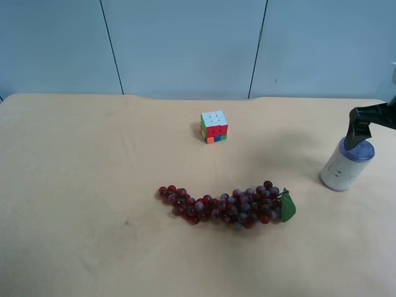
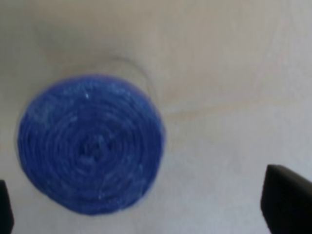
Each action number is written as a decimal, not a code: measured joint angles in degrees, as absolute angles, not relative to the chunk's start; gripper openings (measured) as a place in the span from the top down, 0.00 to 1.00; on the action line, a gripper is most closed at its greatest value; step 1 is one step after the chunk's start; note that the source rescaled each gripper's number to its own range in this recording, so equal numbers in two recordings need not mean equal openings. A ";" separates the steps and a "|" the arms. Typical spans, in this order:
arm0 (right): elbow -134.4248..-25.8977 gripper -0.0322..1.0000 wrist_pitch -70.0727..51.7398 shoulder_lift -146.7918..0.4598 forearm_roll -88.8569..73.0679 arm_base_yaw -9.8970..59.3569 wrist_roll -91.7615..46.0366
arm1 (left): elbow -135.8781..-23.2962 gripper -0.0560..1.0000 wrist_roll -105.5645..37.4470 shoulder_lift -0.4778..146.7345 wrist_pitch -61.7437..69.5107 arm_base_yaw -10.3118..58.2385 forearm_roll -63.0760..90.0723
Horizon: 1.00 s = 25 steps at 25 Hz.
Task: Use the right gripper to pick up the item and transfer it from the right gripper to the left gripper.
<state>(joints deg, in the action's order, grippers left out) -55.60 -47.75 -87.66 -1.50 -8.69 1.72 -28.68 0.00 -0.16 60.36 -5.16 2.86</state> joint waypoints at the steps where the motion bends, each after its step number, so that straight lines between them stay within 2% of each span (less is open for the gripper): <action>1: -55.60 0.00 -47.30 -88.09 -2.03 -8.69 1.72 | -28.68 0.00 -0.32 -0.16 60.36 -5.16 2.86; 25: -55.60 0.00 -41.32 -95.80 -3.72 -6.66 0.48 | -28.68 0.00 -0.32 -0.16 60.36 -5.16 2.86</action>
<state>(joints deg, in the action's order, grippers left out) -55.60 -41.32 -95.80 -3.72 -6.66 0.48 -28.68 -0.32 -0.16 60.36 -5.16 2.86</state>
